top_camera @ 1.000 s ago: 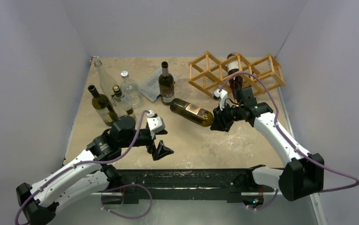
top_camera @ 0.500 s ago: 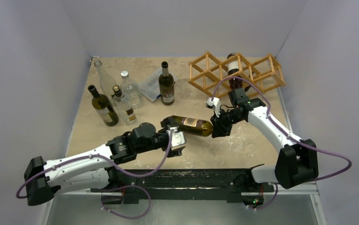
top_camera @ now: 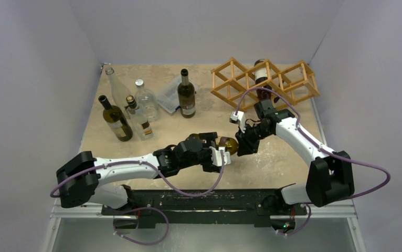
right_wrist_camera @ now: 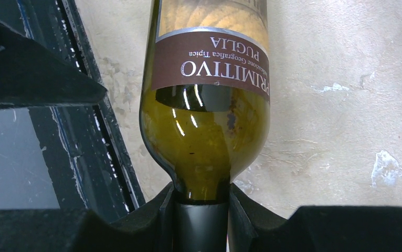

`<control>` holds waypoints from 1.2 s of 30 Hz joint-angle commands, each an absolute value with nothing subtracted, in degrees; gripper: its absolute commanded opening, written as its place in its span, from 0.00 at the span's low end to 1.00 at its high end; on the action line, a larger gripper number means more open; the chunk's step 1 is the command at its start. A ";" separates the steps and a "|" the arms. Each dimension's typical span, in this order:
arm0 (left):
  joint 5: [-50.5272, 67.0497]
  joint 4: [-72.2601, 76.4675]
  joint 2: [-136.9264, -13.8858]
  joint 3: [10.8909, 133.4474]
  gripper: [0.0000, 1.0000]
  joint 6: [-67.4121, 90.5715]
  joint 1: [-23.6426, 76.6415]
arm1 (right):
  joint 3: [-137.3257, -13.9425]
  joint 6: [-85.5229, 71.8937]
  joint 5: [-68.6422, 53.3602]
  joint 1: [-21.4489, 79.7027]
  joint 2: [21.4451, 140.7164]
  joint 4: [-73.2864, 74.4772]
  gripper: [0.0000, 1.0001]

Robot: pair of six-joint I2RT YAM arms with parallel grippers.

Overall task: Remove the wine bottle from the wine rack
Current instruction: Pick up the wine bottle from the wine rack.

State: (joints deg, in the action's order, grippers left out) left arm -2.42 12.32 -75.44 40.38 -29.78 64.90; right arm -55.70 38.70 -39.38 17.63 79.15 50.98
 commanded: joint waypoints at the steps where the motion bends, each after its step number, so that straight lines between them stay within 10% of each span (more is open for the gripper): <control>1: -1.72 19.02 -78.72 44.37 1.00 -32.07 65.04 | -58.89 40.61 -45.91 17.93 78.14 49.66 0.00; 36: -4.38 24.08 -94.77 49.00 0.95 -37.20 62.23 | -59.41 42.31 -47.33 17.93 78.92 51.11 0.00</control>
